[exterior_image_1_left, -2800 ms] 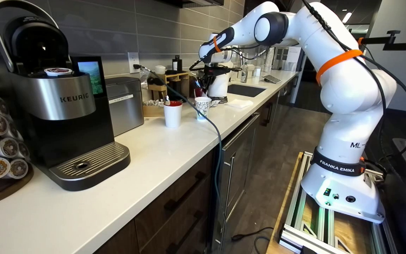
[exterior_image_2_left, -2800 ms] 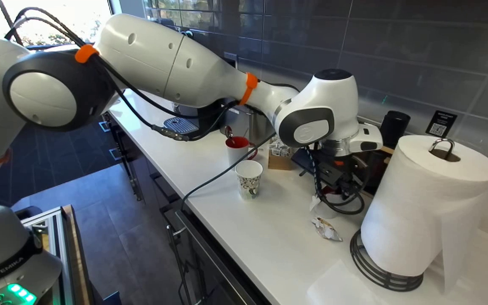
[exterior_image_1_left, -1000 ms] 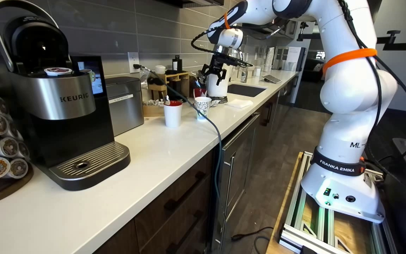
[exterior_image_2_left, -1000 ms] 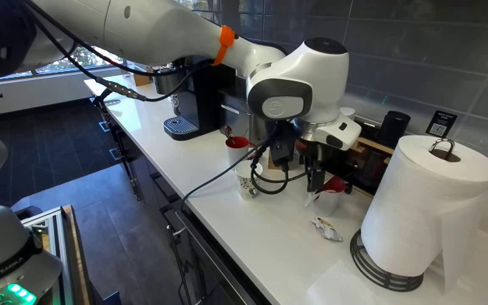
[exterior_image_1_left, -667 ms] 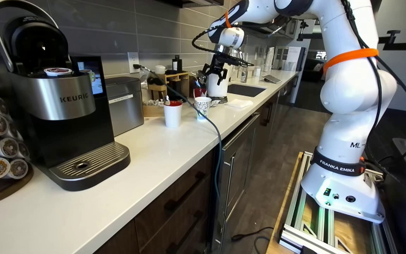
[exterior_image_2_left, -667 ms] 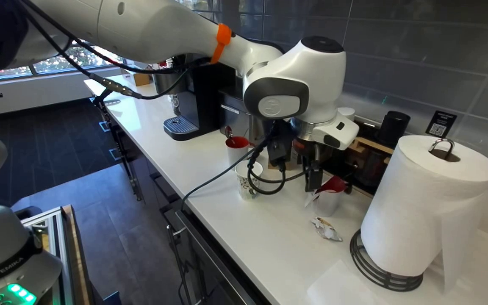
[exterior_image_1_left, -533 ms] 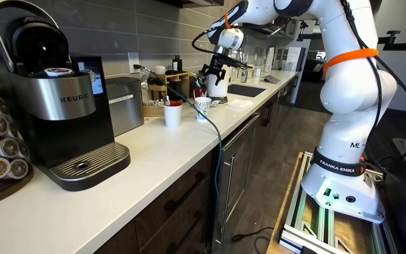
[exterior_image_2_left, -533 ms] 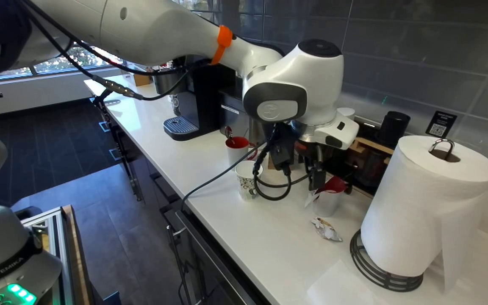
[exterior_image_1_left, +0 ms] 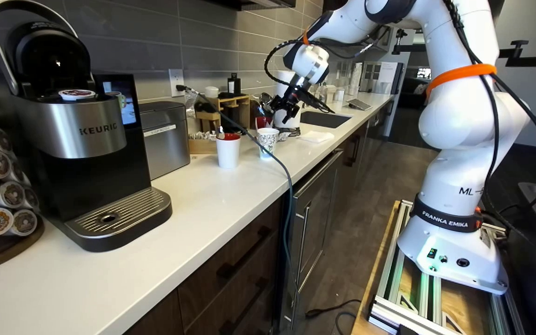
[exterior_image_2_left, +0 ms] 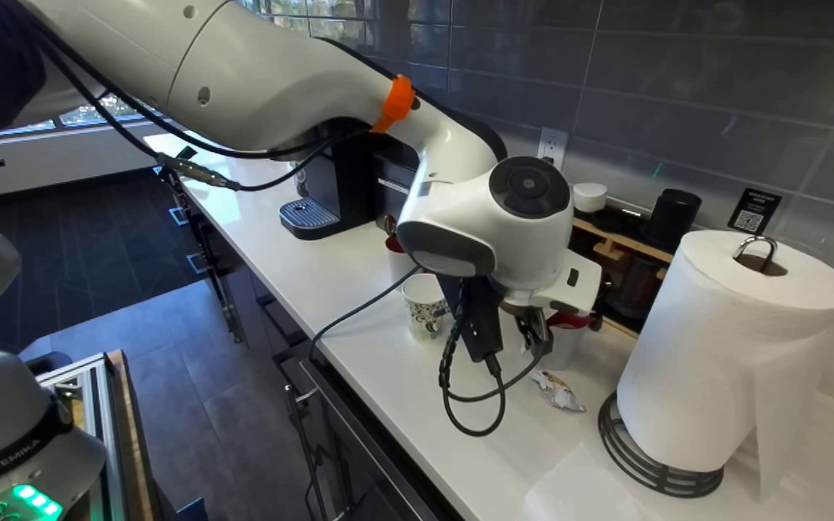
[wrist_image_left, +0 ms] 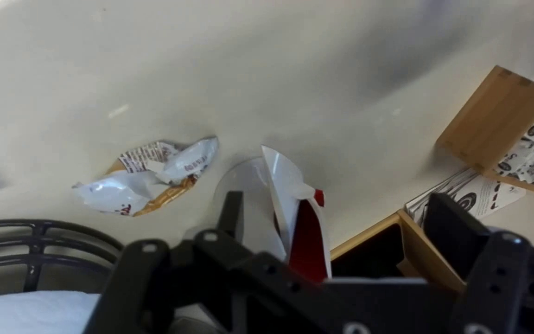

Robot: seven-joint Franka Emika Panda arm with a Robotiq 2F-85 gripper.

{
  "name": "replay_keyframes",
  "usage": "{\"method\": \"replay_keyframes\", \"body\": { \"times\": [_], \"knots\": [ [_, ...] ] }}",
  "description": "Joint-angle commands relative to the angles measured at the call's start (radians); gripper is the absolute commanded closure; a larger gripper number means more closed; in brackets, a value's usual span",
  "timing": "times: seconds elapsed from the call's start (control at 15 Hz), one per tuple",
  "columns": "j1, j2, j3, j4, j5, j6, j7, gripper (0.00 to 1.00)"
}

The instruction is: Remove a piece out of the broken cup

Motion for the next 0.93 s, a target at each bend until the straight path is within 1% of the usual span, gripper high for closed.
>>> {"method": "replay_keyframes", "body": {
  "times": [0.0,0.13,0.33,0.6,0.67,0.87],
  "knots": [
    [-0.005,-0.008,0.003,-0.057,0.088,0.030,-0.108,0.00],
    [0.008,-0.004,0.005,-0.070,0.130,0.053,-0.147,0.00],
    [0.052,0.007,-0.009,-0.084,0.152,0.137,-0.158,0.00],
    [0.087,0.045,-0.008,-0.083,0.136,0.268,-0.135,0.02],
    [0.089,0.055,-0.003,-0.078,0.132,0.287,-0.132,0.06],
    [0.090,0.090,0.006,-0.058,0.119,0.333,-0.120,0.06]
  ]
}}
